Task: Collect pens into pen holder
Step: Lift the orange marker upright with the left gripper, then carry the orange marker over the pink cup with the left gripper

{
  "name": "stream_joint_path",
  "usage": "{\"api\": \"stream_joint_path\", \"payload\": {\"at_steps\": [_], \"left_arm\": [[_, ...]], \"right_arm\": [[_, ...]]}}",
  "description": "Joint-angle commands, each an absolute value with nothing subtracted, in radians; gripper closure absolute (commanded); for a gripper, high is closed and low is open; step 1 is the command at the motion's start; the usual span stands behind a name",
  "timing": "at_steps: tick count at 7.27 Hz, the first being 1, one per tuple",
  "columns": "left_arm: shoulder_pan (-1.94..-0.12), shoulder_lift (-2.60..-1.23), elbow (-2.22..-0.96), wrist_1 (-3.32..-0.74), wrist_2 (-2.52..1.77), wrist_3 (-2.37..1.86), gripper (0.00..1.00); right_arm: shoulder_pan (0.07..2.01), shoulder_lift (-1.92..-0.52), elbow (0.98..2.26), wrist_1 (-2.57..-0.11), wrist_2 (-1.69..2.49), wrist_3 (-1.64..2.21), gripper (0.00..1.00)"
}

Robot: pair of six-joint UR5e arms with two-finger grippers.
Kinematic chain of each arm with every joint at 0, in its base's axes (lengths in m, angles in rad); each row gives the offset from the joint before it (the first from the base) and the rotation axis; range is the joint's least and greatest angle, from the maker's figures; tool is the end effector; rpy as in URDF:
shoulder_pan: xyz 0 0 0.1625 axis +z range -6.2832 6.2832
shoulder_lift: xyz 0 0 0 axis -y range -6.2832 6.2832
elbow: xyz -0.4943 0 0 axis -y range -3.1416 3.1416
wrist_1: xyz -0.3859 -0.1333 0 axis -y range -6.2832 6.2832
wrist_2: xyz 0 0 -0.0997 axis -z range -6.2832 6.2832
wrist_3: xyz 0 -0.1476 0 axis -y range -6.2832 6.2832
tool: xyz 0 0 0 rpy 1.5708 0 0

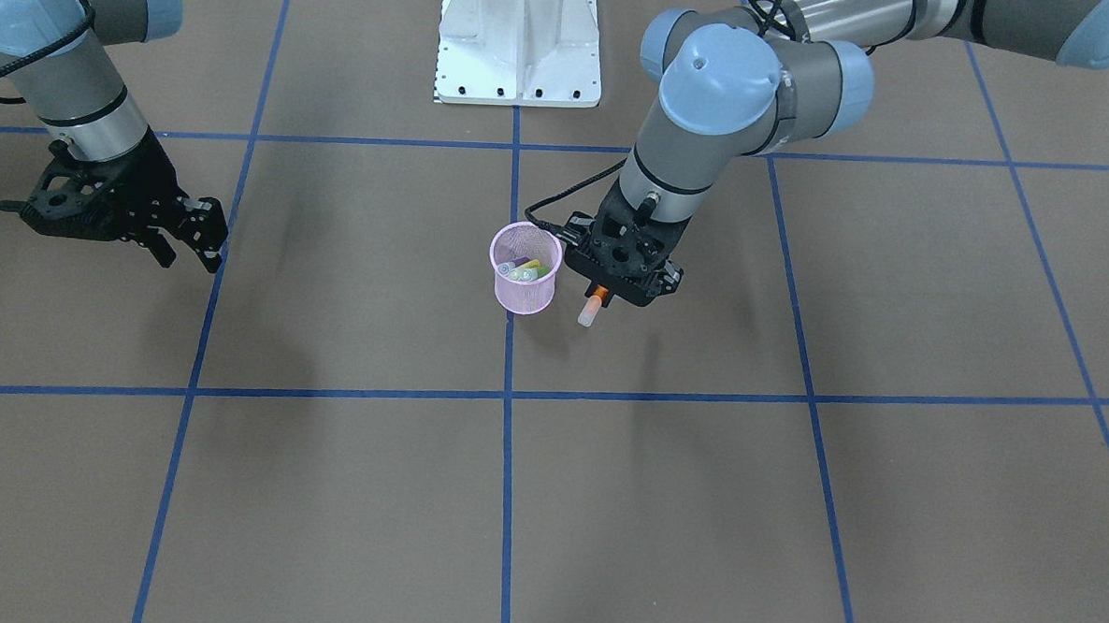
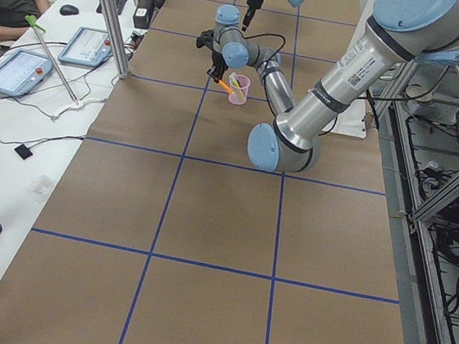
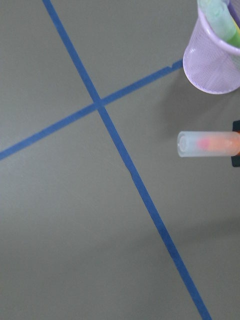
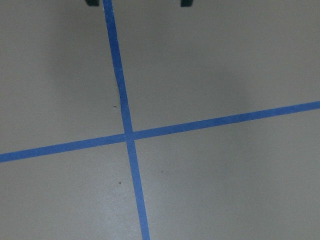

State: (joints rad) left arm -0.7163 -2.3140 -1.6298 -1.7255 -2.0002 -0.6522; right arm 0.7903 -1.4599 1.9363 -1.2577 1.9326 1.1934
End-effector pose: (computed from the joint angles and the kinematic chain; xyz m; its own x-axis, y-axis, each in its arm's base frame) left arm 0.5335 -0.5597 0.2448 0.5342 0.4930 -0.6867 -0.1388 0.8524 0.5041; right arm -0.3406 -0.4591 0.5032 0.6404 0.1569 0.7519 -0.2708 0.9622 0.0299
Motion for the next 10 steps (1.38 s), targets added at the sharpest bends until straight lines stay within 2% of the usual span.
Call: {"api": "stream_joint_path", "payload": {"at_steps": [1, 2, 5, 7, 10], "left_arm": [[-0.633, -2.249, -1.721, -1.93, -1.66, -0.763, 1.0], [-0.55, -2.218, -1.741, -2.03, -1.499, -0.834, 1.0], [-0.509, -2.147, -1.83, -2.057, -1.45, -1.093, 1.0], [-0.365, -2.122, -1.816, -2.13, -1.258, -1.117, 1.0], [-0.348, -2.128, -1.809, -2.154, -1.213, -1.132, 1.0]], "right_arm": [[0.799, -1.457, 1.931, -1.256, 1.933, 1.193, 0.37], [0.804, -1.457, 1.93, -1.258, 1.933, 1.193, 0.37], [0.81, -1.457, 1.925, -1.258, 1.931, 1.193, 0.37], [0.808, -1.453, 1.908, -1.256, 1.931, 1.196, 0.37], [0.808, -1.451, 1.904, -1.256, 1.931, 1.197, 0.37]]}}
